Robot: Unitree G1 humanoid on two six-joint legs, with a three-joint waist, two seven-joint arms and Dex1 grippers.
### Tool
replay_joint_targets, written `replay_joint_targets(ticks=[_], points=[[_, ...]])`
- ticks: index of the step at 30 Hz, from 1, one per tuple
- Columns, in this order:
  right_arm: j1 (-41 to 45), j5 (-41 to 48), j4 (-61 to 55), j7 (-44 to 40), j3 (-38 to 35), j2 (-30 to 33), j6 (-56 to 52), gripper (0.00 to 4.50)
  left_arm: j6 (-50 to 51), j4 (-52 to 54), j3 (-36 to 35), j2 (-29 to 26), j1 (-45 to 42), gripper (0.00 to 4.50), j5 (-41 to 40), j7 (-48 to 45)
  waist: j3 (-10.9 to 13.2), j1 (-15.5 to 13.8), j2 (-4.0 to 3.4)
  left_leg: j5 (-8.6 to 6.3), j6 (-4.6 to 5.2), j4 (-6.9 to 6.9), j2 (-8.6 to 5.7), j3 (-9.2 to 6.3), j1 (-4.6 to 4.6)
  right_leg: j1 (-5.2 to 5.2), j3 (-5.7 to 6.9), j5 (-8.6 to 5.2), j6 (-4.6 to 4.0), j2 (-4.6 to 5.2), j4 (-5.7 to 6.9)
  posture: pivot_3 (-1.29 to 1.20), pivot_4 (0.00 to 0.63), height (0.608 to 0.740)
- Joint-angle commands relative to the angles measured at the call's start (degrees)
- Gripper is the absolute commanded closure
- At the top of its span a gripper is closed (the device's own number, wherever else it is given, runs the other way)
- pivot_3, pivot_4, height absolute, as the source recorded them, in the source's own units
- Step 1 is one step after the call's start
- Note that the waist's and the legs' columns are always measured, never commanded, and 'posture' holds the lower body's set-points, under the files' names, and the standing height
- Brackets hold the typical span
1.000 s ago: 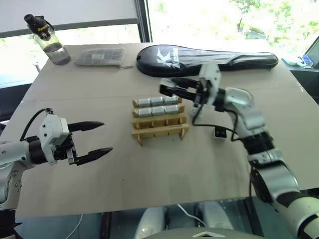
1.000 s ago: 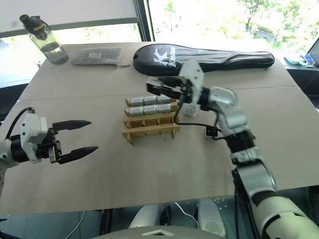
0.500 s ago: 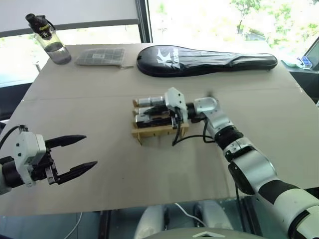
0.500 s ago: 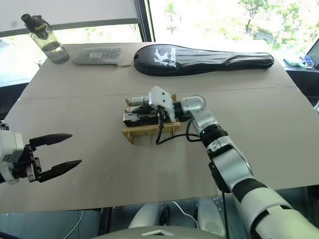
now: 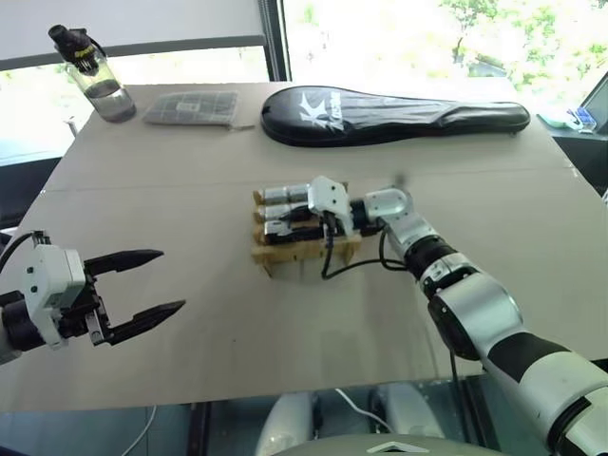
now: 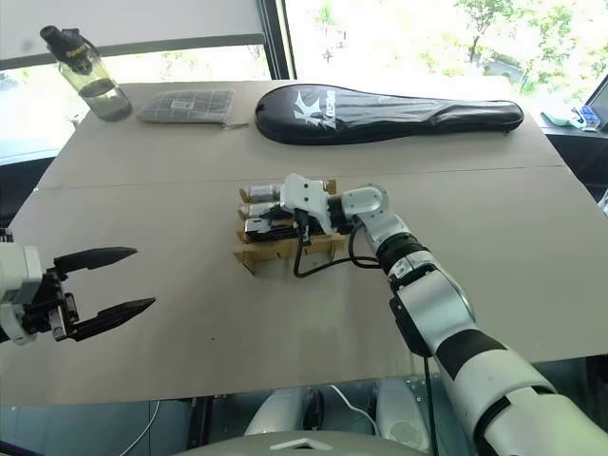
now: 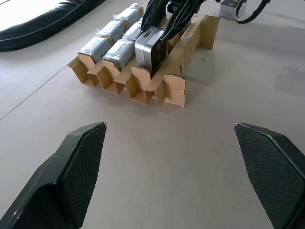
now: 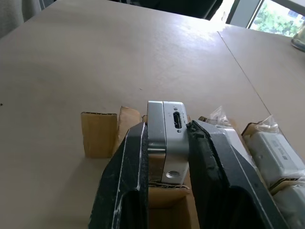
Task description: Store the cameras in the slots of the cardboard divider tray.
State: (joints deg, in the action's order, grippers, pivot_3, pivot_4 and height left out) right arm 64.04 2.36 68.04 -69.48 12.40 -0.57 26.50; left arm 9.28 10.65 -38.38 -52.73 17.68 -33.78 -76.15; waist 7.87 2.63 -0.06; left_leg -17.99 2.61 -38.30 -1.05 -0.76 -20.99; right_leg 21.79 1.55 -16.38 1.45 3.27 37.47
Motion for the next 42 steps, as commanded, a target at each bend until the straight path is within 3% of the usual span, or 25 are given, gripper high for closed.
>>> replay_joint_targets(ticks=[1, 13, 15, 19, 24, 28, 31, 36, 42], points=[[1.6, -0.5, 0.24, 0.54, -1.67, -0.17, 1.21, 3.83, -0.34, 0.35, -0.73, -0.69, -0.53, 0.0, -0.33, -0.46, 0.0, -0.07, 0.01, 0.0, 0.0, 0.0, 0.0, 0.0, 0.0, 0.0, 0.0, 0.0, 0.0, 0.0, 0.0, 0.0, 0.15, 0.74], [0.16, -5.38, 1.86, 1.49, -0.94, -0.07, 3.56, 3.83, 0.12, 0.82, 0.21, -0.32, -1.54, 0.0, -0.54, -0.15, 0.0, -0.02, 0.0, 0.0, 0.0, 0.0, 0.0, -0.02, 0.0, 0.0, 0.0, 0.0, 0.0, 0.0, -0.01, 0.0, 0.15, 0.74], [0.28, -4.9, 1.52, 1.65, -1.8, -0.07, 3.99, 2.81, -0.08, 0.53, 0.8, -0.21, -1.9, 0.0, -0.33, -0.12, 0.0, -0.13, 0.0, 0.0, 0.0, 0.0, -0.01, -0.04, 0.0, 0.0, 0.0, 0.0, 0.0, 0.0, 0.0, 0.0, 0.15, 0.74], [0.39, -1.8, -0.42, 2.25, -5.08, -0.03, 3.07, 1.26, -0.1, -0.24, 3.05, -0.24, -3.98, 0.0, -0.12, 0.1, 0.01, -0.08, -0.01, 0.0, 0.0, 0.0, -0.02, -0.06, 0.0, -0.01, 0.0, 0.0, 0.0, 0.0, 0.0, 0.0, 0.15, 0.74], [-5.07, 4.45, -13.62, -2.22, -8.07, 3.17, -2.53, 1.2, -0.6, -1.68, 5.71, -0.51, -6.5, 0.0, 0.24, -0.63, 0.0, -0.07, 0.01, 0.0, 0.0, -0.01, -0.01, -0.1, -0.03, -0.01, 0.0, 0.0, 0.0, -0.01, 0.0, 0.0, 0.15, 0.74], [-22.83, 11.82, -45.54, -3.35, -8.38, 12.69, -22.67, 1.2, 0.13, -1.0, 8.46, -0.33, -9.18, 0.0, -0.23, -0.54, -0.01, -0.96, 0.02, 0.0, 0.0, -0.05, -0.04, -0.45, -0.28, -0.01, 0.03, 0.01, 0.01, 0.0, 0.11, 0.0, 0.15, 0.74], [-34.28, 13.97, -61.6, 0.53, -10.75, 21.72, -33.99, 1.2, 0.01, -1.41, 12.14, 0.11, -12.41, 0.0, 0.03, -0.81, -0.06, -2.2, 0.11, -0.03, 0.05, -0.28, -0.25, -1.08, -0.92, 0.25, 0.02, 0.01, 0.02, -0.01, 0.13, 0.0, 0.15, 0.74], [-47.37, 15.95, -72.05, 6.36, -17.42, 30.2, -39.22, 1.2, 0.01, -2.85, 16.26, 0.12, -17.25, 0.0, 0.22, -1.41, -0.01, -1.53, 0.03, 0.01, 0.01, -0.32, -0.27, -1.0, -0.96, 0.26, -0.11, 0.01, 0.02, -0.06, -0.21, 0.0, 0.15, 0.74], [-56.37, 17.05, -74.89, 8.83, -20.78, 34.16, -38.45, 1.2, 0.14, -4.52, 17.94, -0.49, -20.17, 0.0, 0.33, -2.62, -0.02, -1.66, 0.04, 0.07, -0.06, -0.19, -0.12, -0.94, -0.76, 0.0, -0.14, 0.01, 0.02, -0.17, -0.44, 0.0, 0.15, 0.74]])
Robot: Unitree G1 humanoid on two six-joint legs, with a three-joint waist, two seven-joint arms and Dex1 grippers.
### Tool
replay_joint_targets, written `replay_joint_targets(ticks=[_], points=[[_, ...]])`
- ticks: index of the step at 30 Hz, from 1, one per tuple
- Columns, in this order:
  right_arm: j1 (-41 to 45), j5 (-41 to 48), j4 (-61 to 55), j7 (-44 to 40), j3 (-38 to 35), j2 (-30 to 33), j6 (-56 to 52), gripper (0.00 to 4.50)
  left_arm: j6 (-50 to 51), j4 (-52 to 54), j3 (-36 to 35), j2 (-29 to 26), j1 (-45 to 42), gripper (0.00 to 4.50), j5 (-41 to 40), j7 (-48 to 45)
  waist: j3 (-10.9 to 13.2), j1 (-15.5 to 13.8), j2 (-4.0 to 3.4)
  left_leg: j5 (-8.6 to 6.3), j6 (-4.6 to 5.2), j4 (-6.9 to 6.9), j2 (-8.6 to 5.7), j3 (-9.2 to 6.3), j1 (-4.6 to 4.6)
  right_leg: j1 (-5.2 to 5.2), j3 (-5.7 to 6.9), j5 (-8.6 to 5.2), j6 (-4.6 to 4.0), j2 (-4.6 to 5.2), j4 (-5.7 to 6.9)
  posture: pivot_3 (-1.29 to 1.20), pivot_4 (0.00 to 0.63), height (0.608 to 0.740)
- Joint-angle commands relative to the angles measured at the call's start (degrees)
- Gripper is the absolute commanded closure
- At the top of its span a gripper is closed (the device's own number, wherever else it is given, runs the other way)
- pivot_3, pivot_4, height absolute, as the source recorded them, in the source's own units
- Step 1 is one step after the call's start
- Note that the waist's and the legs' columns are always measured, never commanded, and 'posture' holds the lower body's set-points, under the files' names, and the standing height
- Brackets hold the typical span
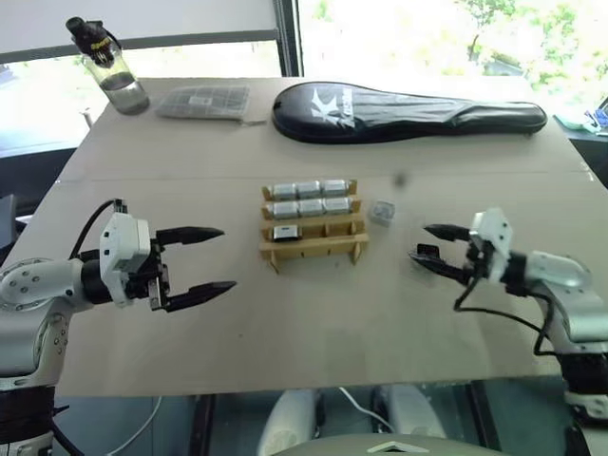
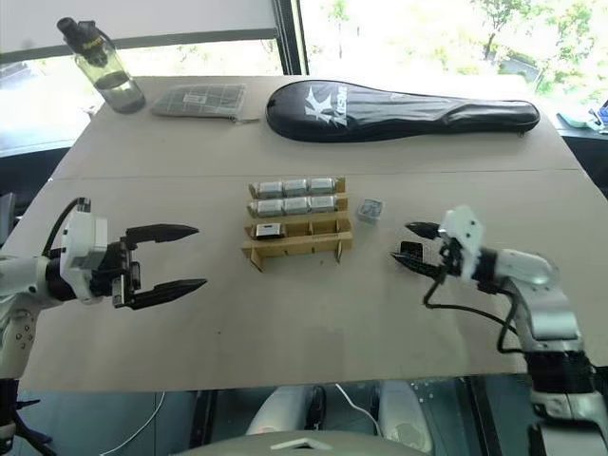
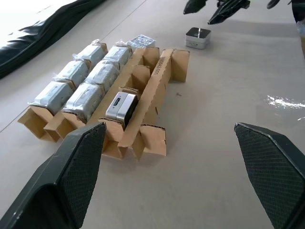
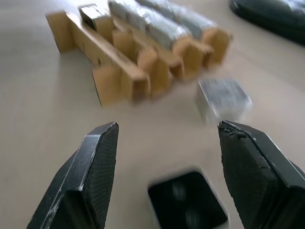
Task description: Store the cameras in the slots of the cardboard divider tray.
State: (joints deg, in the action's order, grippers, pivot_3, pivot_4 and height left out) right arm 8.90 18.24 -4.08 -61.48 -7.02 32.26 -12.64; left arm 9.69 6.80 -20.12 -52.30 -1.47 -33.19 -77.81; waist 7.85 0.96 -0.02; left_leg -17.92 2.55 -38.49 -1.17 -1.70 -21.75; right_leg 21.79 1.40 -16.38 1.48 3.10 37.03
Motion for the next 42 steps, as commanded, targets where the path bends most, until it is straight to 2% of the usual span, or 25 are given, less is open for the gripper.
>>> replay_joint_targets(ticks=[1, 7, 13, 21, 29, 32, 33, 34, 37, 42], points=[[-1.54, 0.15, -1.74, 0.59, -0.56, 1.81, 2.06, 1.2, -0.41, -1.17, -0.04, -0.98, -1.45, 0.0, -0.14, -1.24, 0.0, -0.01, 0.0, 0.0, 0.0, -0.02, 0.0, 0.03, 0.0, 0.0, -0.03, 0.0, 0.0, 0.0, 0.0, 0.0, 0.15, 0.74], [2.18, -5.91, 6.68, -1.05, 5.46, 3.77, 10.49, 1.2, -0.17, -1.65, 0.72, -1.67, -2.96, 0.0, 0.49, -2.04, -0.01, -0.17, 0.02, 0.0, 0.01, -0.06, -0.02, 0.03, 0.0, 0.0, -0.02, 0.0, 0.0, 0.0, -0.01, 0.0, 0.15, 0.74], [6.6, -6.22, 14.38, -3.19, 6.82, 4.5, 14.37, 1.2, 1.65, 0.86, -0.92, -2.75, -1.26, 0.0, -0.38, -1.33, -0.01, -0.24, 0.03, 0.0, 0.02, -0.09, -0.02, 0.02, -0.02, -0.01, 0.0, 0.0, 0.0, -0.01, -0.03, 0.0, 0.15, 0.74], [9.06, -6.09, 19.17, -7.01, 7.94, 6.1, 14.71, 1.2, 2.97, 3.43, -3.12, -2.79, 1.45, 0.0, -1.02, -0.24, -0.01, -0.26, 0.03, 0.0, 0.02, -0.12, -0.02, 0.01, -0.03, -0.03, 0.01, 0.0, 0.0, -0.01, -0.03, 0.0, 0.15, 0.74], [10.91, -4.57, 21.07, -7.32, 7.84, 4.85, 14.31, 1.2, 3.7, 4.38, -4.03, -2.88, 1.98, 0.0, -1.31, 0.3, -0.01, -0.27, 0.03, 0.0, 0.02, -0.15, -0.01, 0.0, -0.02, -0.05, 0.02, 0.0, 0.0, -0.01, -0.01, 0.0, 0.15, 0.74], [10.81, -3.98, 20.84, -7.06, 7.44, 4.47, 14.59, 1.94, 3.86, 4.69, -3.9, -2.87, 2.05, 0.0, -1.05, 0.72, -0.01, -0.3, 0.03, 0.0, 0.02, -0.16, -0.01, 0.0, -0.03, -0.05, 0.02, 0.0, 0.0, -0.01, -0.01, 0.0, 0.15, 0.74], [10.69, -3.92, 20.74, -7.05, 7.51, 4.5, 14.68, 2.36, 4.02, 4.83, -3.79, -2.86, 2.02, 0.0, -1.14, 0.82, -0.01, -0.26, 0.03, 0.0, 0.02, -0.16, -0.01, 0.0, -0.02, -0.05, 0.03, 0.0, 0.0, -0.01, -0.01, 0.0, 0.15, 0.74], [10.53, -3.91, 20.53, -7.02, 7.61, 4.56, 14.71, 2.6, 4.19, 4.97, -3.73, -2.85, 2.02, 0.0, -1.28, 0.85, -0.01, -0.24, 0.03, 0.0, 0.02, -0.16, -0.01, 0.0, -0.02, -0.06, 0.03, 0.0, 0.0, -0.01, -0.01, 0.0, 0.15, 0.74], [10.23, -2.82, 18.79, -6.54, 7.32, 4.34, 13.26, 2.6, 5.04, 5.26, -3.43, -2.71, 1.43, 0.0, -1.93, 1.1, -0.01, -0.27, 0.03, 0.0, 0.01, -0.17, -0.01, -0.01, -0.02, -0.06, 0.03, 0.0, 0.0, -0.01, 0.0, 0.0, 0.15, 0.74], [11.64, -2.42, 9.34, -3.22, 8.37, 2.54, 11.25, 2.6, 12.78, 7.38, -2.31, -0.87, -2.75, 0.0, -7.68, 6.05, 0.0, -0.27, 0.02, 0.0, 0.02, -0.19, -0.01, -0.02, -0.03, -0.05, 0.03, 0.0, 0.01, -0.01, 0.03, 0.0, 0.15, 0.74]])
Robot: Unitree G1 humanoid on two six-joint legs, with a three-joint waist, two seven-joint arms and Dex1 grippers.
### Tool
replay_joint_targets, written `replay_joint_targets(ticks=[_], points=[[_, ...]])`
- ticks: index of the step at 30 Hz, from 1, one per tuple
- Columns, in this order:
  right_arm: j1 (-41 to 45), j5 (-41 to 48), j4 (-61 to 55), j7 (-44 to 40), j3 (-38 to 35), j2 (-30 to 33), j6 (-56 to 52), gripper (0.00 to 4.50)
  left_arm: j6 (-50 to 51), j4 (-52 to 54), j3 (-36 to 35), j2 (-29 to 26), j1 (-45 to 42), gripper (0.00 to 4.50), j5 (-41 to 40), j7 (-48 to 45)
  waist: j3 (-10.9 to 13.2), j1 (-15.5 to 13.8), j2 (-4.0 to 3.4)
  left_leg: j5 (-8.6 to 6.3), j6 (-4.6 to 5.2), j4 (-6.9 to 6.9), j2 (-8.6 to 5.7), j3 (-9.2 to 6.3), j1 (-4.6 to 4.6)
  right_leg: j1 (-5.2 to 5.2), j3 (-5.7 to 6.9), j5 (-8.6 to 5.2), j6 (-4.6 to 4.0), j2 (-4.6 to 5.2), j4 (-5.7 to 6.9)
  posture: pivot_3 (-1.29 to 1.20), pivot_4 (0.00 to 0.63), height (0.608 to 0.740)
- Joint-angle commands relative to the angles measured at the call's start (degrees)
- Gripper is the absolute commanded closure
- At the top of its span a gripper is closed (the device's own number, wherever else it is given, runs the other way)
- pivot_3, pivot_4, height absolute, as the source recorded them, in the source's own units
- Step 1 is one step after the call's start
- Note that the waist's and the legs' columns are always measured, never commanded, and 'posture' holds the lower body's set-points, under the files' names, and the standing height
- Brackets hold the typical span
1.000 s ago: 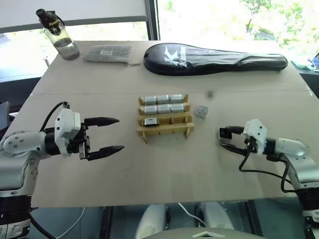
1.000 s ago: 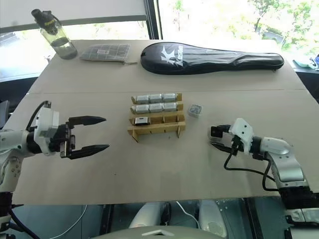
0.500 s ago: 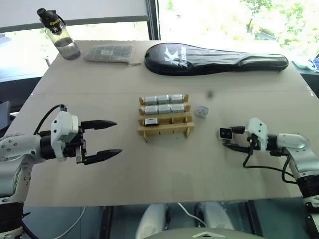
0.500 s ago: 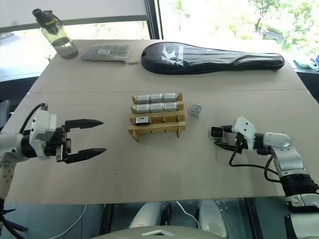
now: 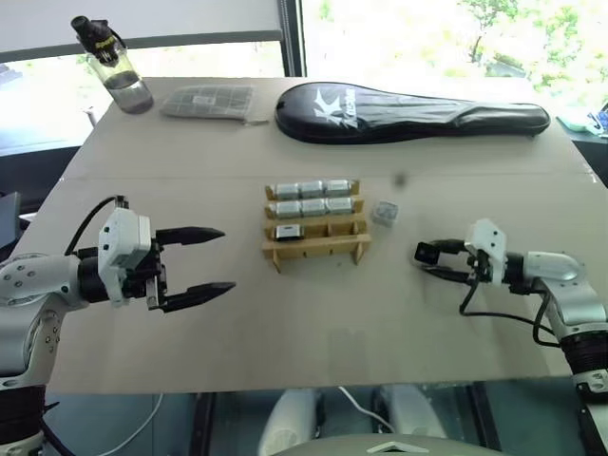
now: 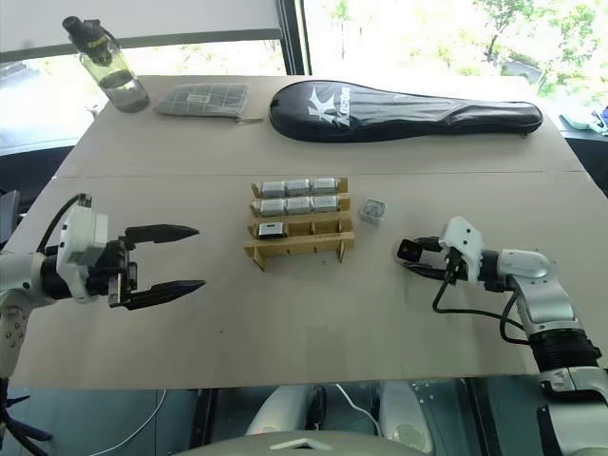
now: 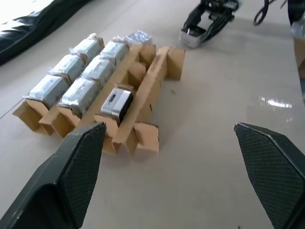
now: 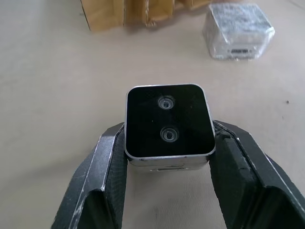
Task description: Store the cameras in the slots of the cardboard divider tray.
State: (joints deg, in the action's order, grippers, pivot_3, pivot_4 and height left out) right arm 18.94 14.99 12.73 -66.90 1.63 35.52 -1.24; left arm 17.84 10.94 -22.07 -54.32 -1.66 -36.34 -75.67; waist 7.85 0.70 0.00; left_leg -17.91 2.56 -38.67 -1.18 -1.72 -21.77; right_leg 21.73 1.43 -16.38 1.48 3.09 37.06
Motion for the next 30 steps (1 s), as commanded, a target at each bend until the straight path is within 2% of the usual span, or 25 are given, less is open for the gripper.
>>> replay_joint_targets(ticks=[1, 4, 6, 8, 12, 15, 20, 25, 30], points=[[2.29, 0.08, -9.42, 3.03, 0.43, -1.38, 0.61, 2.6, 7.04, 3.83, 0.35, 2.12, -3.87, 0.0, -5.62, 6.65, 0.01, -0.03, -0.01, 0.0, 0.0, 0.0, 0.0, 0.0, 0.0, 0.0, 0.0, 0.0, 0.0, 0.0, 0.0, 0.0, 0.15, 0.74], [6.94, -7.07, -12.36, 9.81, 3.35, -6.97, 12.78, 2.6, 16.06, 4.74, 6.87, 5.9, -11.13, 0.0, -4.87, 17.72, 0.0, 0.0, 0.0, 0.0, 0.0, -0.15, -0.01, -0.02, -0.01, 0.0, 0.01, 0.01, 0.01, -0.02, 0.12, 0.0, 0.15, 0.74], [7.8, -10.06, -12.17, 11.63, 4.8, -8.45, 17.05, 2.6, 17.16, 4.71, 9.47, 7.91, -14.26, 0.0, -3.14, 20.95, -0.02, -0.03, 0.04, 0.0, 0.0, -0.33, -0.03, -0.07, -0.01, 0.02, 0.02, 0.0, 0.02, -0.05, 0.39, 0.0, 0.15, 0.74], [9.94, -16.14, -10.38, 14.72, 8.05, -9.98, 24.36, 2.6, 22.11, 3.69, 12.54, 11.19, -18.74, 0.0, -5.59, 23.56, -0.06, -0.12, 0.11, 0.0, 0.0, -0.39, -0.08, -0.13, -0.02, 0.04, 0.01, 0.0, 0.02, -0.08, 0.74, 0.0, 0.15, 0.74], [15.45, -27.55, -6.78, 21.81, 12.99, -12.2, 37.06, 2.6, 28.38, 1.81, 16.07, 16.43, -24.3, 0.0, -9.42, 24.33, -0.04, 0.15, 0.15, -0.01, 0.01, -0.59, -0.3, -0.32, -0.07, 0.05, -0.1, 0.0, 0.02, -0.06, 0.81, 0.0, 0.15, 0.74], [19.19, -34.92, -3.21, 27.31, 15.38, -12.74, 43.72, 2.6, 31.98, 0.46, 18.13, 17.76, -26.56, 0.0, -11.2, 22.32, -0.05, 0.74, 0.15, 0.01, -0.01, -0.59, -0.28, -0.34, -0.01, 0.06, -0.07, 0.0, 0.03, -0.13, 0.82, 0.0, 0.15, 0.74], [23.08, -40.21, -0.11, 34.11, 16.92, -14.03, 49.21, 2.6, 30.61, -2.81, 20.3, 18.03, -29.23, 0.0, -9.06, 19.36, -0.04, 1.42, 0.15, 0.1, -0.19, -0.54, -0.26, -0.56, 0.0, 0.05, 0.02, -0.01, 0.03, -0.2, 0.66, 0.0, 0.15, 0.74], [22.49, -41.39, 2.14, 36.45, 18.07, -12.91, 50.38, 2.6, 31.74, -4.92, 17.76, 18.28, -31.97, 0.0, -10.93, 18.25, -0.05, 1.56, 0.16, 0.12, -0.21, -0.56, -0.26, -0.61, -0.01, 0.04, -0.04, -0.01, 0.03, -0.24, 0.64, 0.0, 0.15, 0.74], [21.95, -40.94, 2.76, 37.56, 18.36, -11.98, 50.26, 2.6, 31.53, -4.08, 18.03, 17.02, -30.44, 0.0, -10.37, 16.52, -0.05, 1.66, 0.16, 0.12, -0.21, -0.55, -0.27, -0.62, -0.01, 0.04, -0.08, 0.0, 0.03, -0.23, 0.65, 0.0, 0.15, 0.74]])
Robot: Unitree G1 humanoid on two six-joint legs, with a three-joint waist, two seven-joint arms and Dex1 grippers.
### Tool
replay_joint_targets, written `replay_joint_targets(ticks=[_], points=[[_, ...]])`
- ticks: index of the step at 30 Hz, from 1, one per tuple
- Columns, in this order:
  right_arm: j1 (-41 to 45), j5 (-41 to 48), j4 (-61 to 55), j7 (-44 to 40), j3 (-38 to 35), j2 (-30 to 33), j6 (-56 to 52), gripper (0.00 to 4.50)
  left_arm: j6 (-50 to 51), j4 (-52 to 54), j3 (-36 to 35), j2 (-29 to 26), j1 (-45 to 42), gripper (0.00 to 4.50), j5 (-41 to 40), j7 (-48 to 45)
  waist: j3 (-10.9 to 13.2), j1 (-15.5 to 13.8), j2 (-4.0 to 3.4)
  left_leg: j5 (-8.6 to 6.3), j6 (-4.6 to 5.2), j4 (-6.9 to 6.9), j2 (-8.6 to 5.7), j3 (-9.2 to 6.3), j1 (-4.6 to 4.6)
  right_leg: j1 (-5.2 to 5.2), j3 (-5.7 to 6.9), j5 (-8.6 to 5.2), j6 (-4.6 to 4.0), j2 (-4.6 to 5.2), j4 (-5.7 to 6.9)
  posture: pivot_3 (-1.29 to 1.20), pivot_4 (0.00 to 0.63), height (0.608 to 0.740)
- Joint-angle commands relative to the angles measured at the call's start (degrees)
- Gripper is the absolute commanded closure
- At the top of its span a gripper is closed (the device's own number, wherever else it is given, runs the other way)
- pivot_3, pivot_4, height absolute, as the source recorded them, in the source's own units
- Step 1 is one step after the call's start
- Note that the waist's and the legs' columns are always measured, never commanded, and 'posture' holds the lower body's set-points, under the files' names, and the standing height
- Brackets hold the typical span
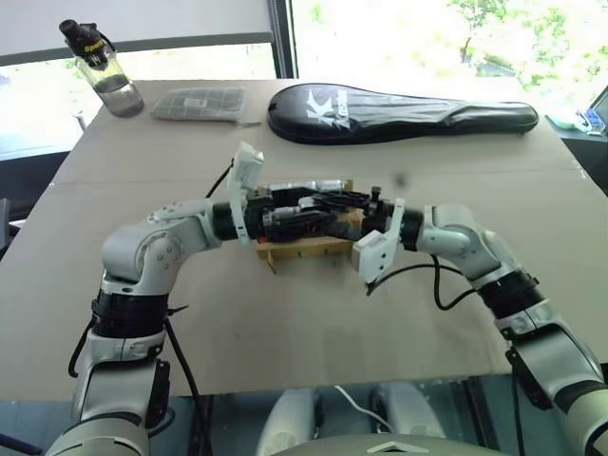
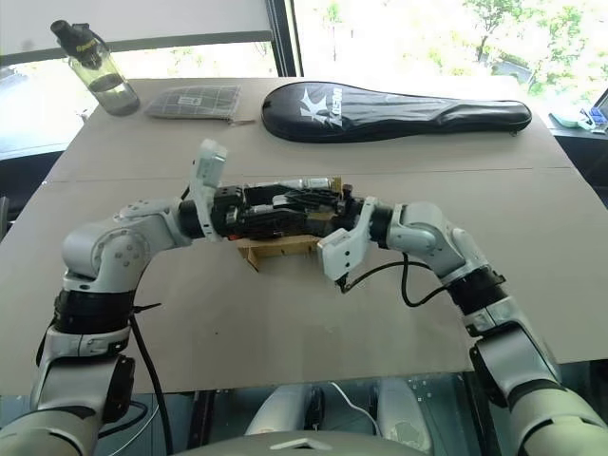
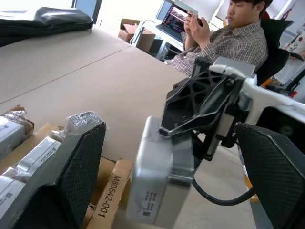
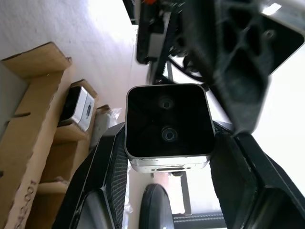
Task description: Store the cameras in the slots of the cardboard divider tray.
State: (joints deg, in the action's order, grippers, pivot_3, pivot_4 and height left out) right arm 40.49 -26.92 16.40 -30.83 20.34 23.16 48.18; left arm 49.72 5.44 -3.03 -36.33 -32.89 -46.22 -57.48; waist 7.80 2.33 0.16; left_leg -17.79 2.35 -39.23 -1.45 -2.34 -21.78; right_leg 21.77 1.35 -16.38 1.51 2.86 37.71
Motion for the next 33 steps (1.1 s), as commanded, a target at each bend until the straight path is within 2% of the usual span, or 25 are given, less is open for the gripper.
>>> replay_joint_targets(ticks=[1, 3, 4, 6, 8, 13, 21, 23, 25, 28, 33], points=[[0.48, 1.05, -0.78, 1.59, -0.31, 0.52, 0.86, 2.6, -0.9, 1.86, -0.6, -1.42, 1.39, 0.0, 0.0, -2.29, 0.0, 0.07, 0.0, 0.0, 0.0, 0.01, 0.0, 0.0, 0.0, 0.01, -0.02, 0.0, 0.0, -0.01, 0.0, 0.0, 0.15, 0.74], [0.51, 1.27, -0.32, 1.65, -0.3, 0.91, 0.86, 2.6, -1.61, 1.91, -0.69, -1.68, 1.69, 0.0, 0.37, -2.63, 0.0, 0.08, 0.0, 0.0, 0.0, 0.01, 0.0, -0.01, 0.02, 0.01, -0.09, 0.0, 0.0, -0.03, 0.02, 0.0, 0.15, 0.74], [0.54, 1.35, 0.07, 1.8, -0.41, 1.17, 0.9, 2.6, -1.66, 1.41, -1.05, -1.76, 1.35, 0.53, 0.4, -2.58, 0.0, 0.06, 0.0, 0.0, 0.0, 0.01, 0.0, -0.03, 0.02, 0.02, -0.09, 0.0, 0.0, -0.04, 0.02, 0.0, 0.15, 0.74], [0.74, 1.25, 0.69, 2.11, -0.44, 1.64, 1.2, 2.6, -1.81, 0.7, -1.39, -2.14, 0.84, 1.1, 0.7, -2.97, 0.0, -0.05, 0.0, 0.0, 0.0, 0.01, 0.0, -0.07, 0.02, 0.01, -0.09, 0.0, 0.0, -0.04, 0.0, 0.0, 0.15, 0.74], [0.92, 1.15, 0.96, 2.38, -0.32, 1.79, 1.46, 2.6, -2.27, 0.4, -1.3, -2.5, 0.65, 2.05, 1.25, -3.47, 0.0, -0.04, 0.0, 0.0, 0.0, 0.01, -0.01, -0.09, 0.01, 0.01, -0.11, 0.0, 0.0, -0.04, 0.0, 0.0, 0.15, 0.74], [0.73, 1.28, 1.2, 2.53, 0.12, 1.79, 2.06, 2.6, -2.81, -0.29, -1.44, -2.71, 0.12, 3.78, 1.53, -4.1, 0.0, -0.01, 0.0, 0.0, 0.0, 0.02, -0.02, -0.11, 0.01, 0.01, -0.14, 0.0, 0.0, -0.06, 0.0, 0.0, 0.15, 0.74], [-0.35, 3.94, 0.45, 0.52, 1.53, 2.37, 1.99, 2.6, -4.04, -1.81, -0.47, -2.68, -1.03, 3.78, 3.74, -5.72, 0.0, -0.03, 0.0, 0.0, 0.0, 0.01, -0.03, -0.15, 0.01, 0.01, -0.15, 0.0, 0.0, -0.06, 0.01, 0.0, 0.15, 0.74], [-1.13, 6.0, -0.26, -0.95, 1.95, 2.51, 1.11, 1.58, -6.1, -3.22, 0.4, -2.97, -1.62, 3.78, 5.59, -6.98, 0.0, -0.01, 0.0, 0.0, 0.0, 0.01, -0.03, -0.16, 0.01, 0.01, -0.15, 0.0, 0.0, -0.06, 0.01, 0.0, 0.15, 0.74], [-1.99, 8.08, -0.89, -2.68, 2.27, 2.6, -0.55, 1.17, -10.1, -4.68, 1.43, -3.16, -1.89, 3.78, 7.94, -9.3, 0.0, -0.03, 0.0, 0.0, 0.0, 0.01, -0.04, -0.18, 0.01, 0.01, -0.14, 0.0, 0.0, -0.06, 0.01, 0.0, 0.15, 0.74], [-6.16, 16.94, -4.22, -9.02, 1.78, 3.21, -10.36, 0.06, -16.37, -8.91, 2.32, -2.18, -3.28, 3.78, 10.99, -12.37, 0.0, -0.14, 0.01, 0.0, 0.0, 0.0, -0.04, -0.22, 0.01, 0.0, -0.14, 0.0, 0.0, -0.08, 0.0, 0.0, 0.15, 0.74], [-24.23, 44.37, -25.32, -16.36, -5.91, 10.95, -37.81, 0.06, -29.51, -13.15, 1.65, -0.84, -2.72, 3.78, 14.97, -16.93, 0.02, -1.52, -0.03, 0.0, 0.01, -0.08, -0.15, -0.6, -0.19, 0.01, -0.09, 0.0, 0.0, 0.01, -0.02, 0.0, 0.15, 0.74]])
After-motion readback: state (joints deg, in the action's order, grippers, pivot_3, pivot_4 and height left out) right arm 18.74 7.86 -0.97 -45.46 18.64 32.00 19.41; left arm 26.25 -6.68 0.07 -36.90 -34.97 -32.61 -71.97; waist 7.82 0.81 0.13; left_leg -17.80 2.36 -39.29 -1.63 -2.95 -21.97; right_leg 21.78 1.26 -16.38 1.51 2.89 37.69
